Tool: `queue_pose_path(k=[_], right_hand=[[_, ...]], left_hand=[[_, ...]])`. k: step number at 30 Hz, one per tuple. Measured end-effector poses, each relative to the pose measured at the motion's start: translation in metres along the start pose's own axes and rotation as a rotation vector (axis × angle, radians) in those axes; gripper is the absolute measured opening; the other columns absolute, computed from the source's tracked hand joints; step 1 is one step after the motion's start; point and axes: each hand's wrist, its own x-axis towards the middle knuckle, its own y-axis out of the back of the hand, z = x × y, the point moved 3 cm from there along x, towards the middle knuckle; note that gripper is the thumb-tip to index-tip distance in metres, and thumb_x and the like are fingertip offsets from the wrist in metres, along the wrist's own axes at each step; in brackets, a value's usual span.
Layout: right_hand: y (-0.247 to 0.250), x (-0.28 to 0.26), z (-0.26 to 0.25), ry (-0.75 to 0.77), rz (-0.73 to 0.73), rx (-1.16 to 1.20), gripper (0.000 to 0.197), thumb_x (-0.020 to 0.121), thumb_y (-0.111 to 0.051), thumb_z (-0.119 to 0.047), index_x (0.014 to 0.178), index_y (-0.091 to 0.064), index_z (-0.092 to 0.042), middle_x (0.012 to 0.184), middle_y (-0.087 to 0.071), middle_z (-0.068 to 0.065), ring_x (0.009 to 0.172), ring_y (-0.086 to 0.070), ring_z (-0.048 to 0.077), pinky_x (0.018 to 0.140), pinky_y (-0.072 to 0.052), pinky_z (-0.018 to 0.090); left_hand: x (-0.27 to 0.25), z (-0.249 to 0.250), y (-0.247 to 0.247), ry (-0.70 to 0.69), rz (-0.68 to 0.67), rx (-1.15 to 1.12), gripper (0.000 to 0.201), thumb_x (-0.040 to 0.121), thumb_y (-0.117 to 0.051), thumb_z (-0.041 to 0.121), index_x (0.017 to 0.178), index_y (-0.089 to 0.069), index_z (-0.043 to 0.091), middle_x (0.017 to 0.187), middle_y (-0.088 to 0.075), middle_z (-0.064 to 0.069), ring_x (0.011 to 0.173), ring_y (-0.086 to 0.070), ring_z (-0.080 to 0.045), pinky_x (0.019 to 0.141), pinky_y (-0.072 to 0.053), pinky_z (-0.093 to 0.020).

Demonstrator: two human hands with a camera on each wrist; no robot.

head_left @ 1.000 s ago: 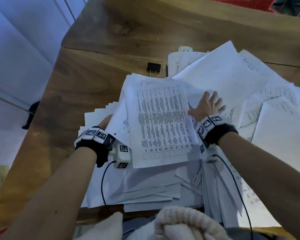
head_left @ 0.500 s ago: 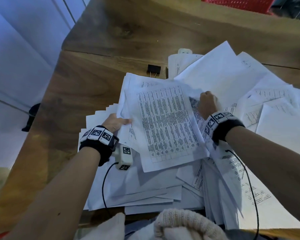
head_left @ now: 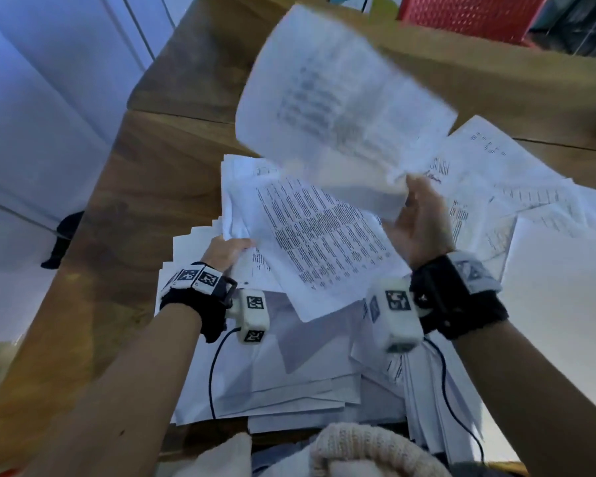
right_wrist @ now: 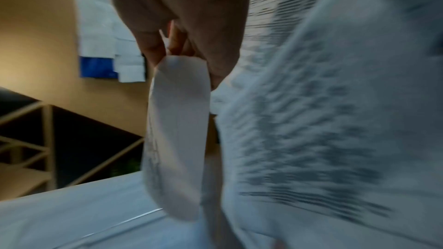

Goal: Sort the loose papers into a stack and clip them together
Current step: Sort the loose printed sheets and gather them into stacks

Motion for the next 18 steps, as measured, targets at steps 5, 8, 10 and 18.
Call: queue_pose_path(k=[5, 8, 10, 18], right_hand=[[0.054, -0.024, 0.068, -0.322, 0.290, -0.063, 0.006, 0.090, -0.043, -0.005, 0.094, -0.043, -0.009, 0.111, -0.052, 0.014, 0.093, -0.055, 0.028, 0.054, -0.057, 0.032], [0.059, -0.031, 0.091, -0.395, 0.354, 0.005, 0.018, 0.091, -0.042, -0.005, 0.107, -0.039, -0.013, 0.109, -0.054, 0.014, 0.095, -0.056, 0.030, 0.047, -0.056, 0.040], [0.055, -0.037, 0.099, -0.425, 0.339, -0.030, 0.007, 0.093, -0.041, -0.005, 0.098, -0.043, -0.009, 0.098, -0.056, 0.013, 0.090, -0.056, 0.028, 0.050, -0.057, 0.043], [0.050, -0.026, 0.063, 0.003, 0.409, -1.135, 0.016, 0.086, -0.057, -0.019, 0.090, -0.046, -0.009, 0.073, -0.049, 0.001, 0.060, -0.046, 0.013, 0.060, -0.045, 0.030]], left_hand=[[-0.023, 0.006, -0.012, -0.051, -0.025, -0.315, 0.059, 0.097, -0.023, 0.054, 0.131, -0.046, 0.012, 0.119, -0.057, -0.009, 0.098, -0.059, -0.023, 0.085, -0.046, -0.035], [-0.026, 0.012, -0.012, -0.152, 0.053, -0.610, 0.074, 0.094, -0.007, 0.060, 0.140, -0.041, 0.013, 0.142, -0.046, -0.013, 0.128, -0.047, -0.029, 0.100, -0.040, -0.039], [-0.029, 0.017, -0.016, -0.231, 0.082, -0.783, 0.071, 0.094, -0.001, 0.059, 0.130, -0.048, 0.019, 0.131, -0.056, -0.004, 0.118, -0.056, -0.021, 0.094, -0.044, -0.032], [-0.009, 0.006, -0.017, -0.100, 0.301, -0.007, 0.052, 0.094, -0.053, 0.021, 0.131, -0.041, -0.012, 0.136, -0.048, -0.024, 0.125, -0.048, -0.034, 0.101, -0.038, -0.036]])
